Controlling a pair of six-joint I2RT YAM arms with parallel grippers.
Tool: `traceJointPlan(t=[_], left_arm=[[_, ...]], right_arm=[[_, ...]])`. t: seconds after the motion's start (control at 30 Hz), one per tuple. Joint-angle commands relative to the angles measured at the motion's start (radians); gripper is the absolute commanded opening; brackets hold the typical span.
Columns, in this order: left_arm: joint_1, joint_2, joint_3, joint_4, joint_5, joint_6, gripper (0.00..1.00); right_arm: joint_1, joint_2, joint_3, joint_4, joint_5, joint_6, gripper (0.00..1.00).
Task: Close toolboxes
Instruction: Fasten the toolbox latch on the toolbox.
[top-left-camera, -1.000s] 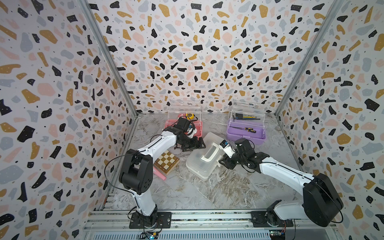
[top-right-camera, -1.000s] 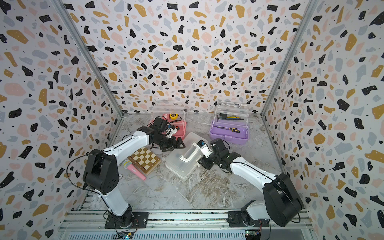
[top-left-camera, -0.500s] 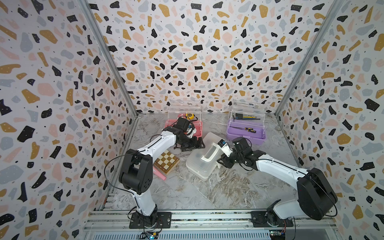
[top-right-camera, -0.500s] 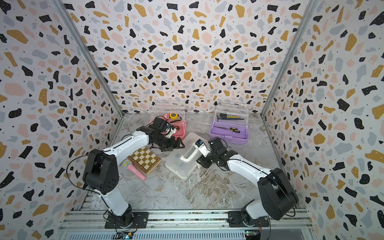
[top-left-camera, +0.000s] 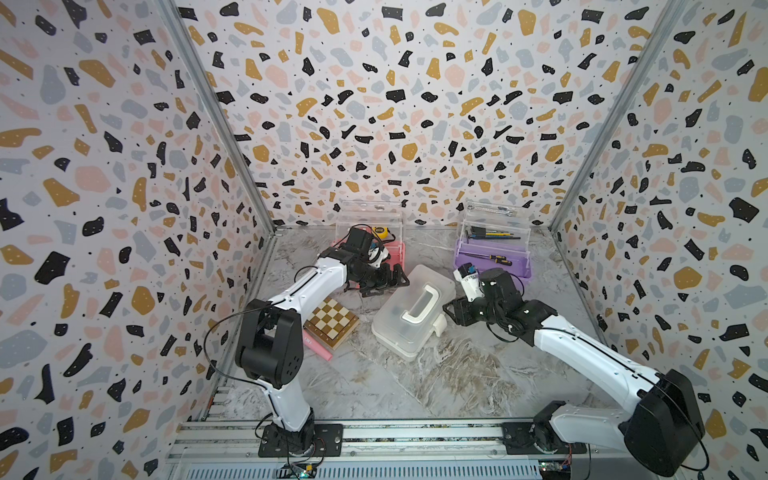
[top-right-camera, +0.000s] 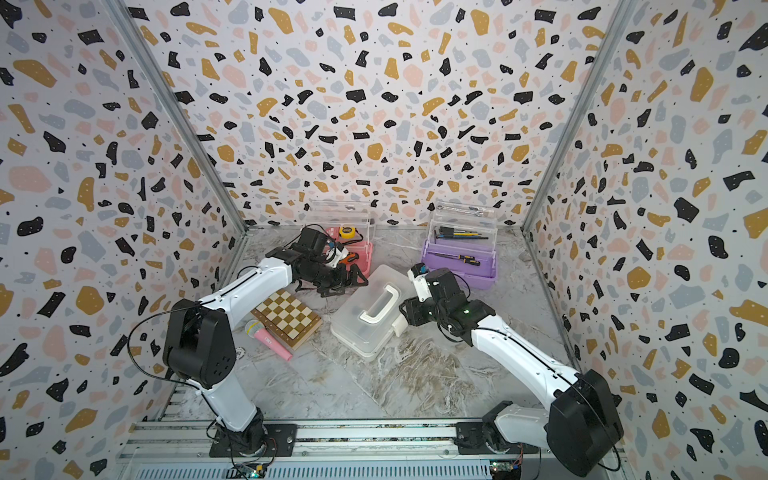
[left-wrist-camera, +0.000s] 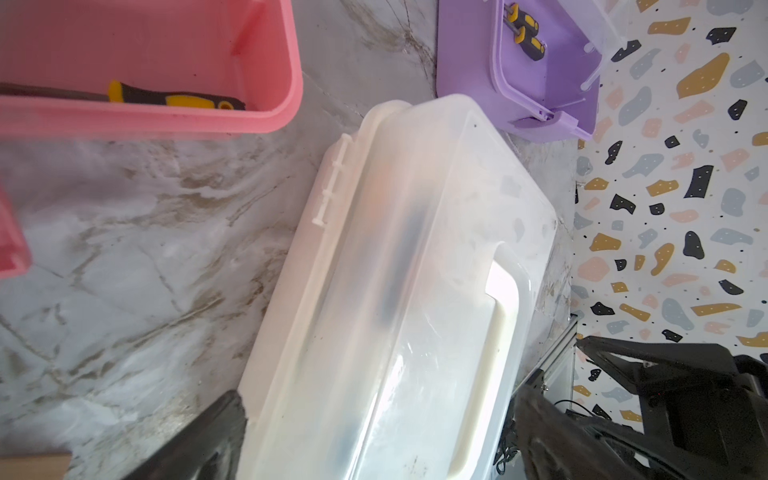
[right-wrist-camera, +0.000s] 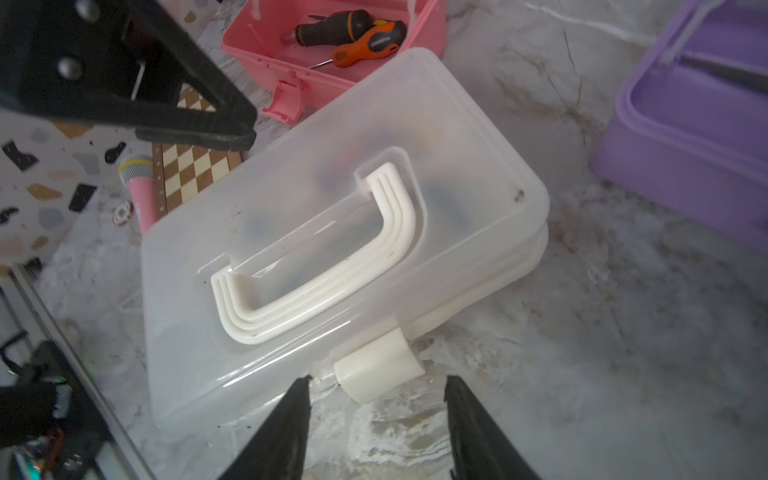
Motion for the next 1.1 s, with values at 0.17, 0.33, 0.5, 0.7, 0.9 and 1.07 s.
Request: traceJointPlan(t=[0.17,0.33,0.5,0.7,0.9,1.07], left_arm=[[0.001,-0.069,-0.054,0.020,-0.001,0.006,0.99],[0.000,-0.054,-0.044,-0.006,-0.008,0.020,0.99],[0.000,-0.037,-0.030,-0.013,-0.021,0.016,1.00],[-0.001,-0.031,-0.035,-0.012,-0.029,0.019,1.00],[0.000,-0.020,-0.057,0.003,-0.013,0.018,0.99],[0.000,-0.018,-0.091,0.030,0.038,0.027,0.96]], right_arm=[[0.017,0.009,-0.081,0.125,-0.073,0.646,0.87],[0.027,0.041,-0.056,0.095,-0.072,0.769,0.88],[0.052,0.057,-0.078,0.166,-0.041,0.884,0.86],[0.054,0.120,-0.083,0.248,-0.065,0.945,0.85],[0.054,0.166,-0.072,0.291,-0.065,0.946,0.85],[0.054,0.198,-0.061,0.314,-0.073,0.943,0.83]])
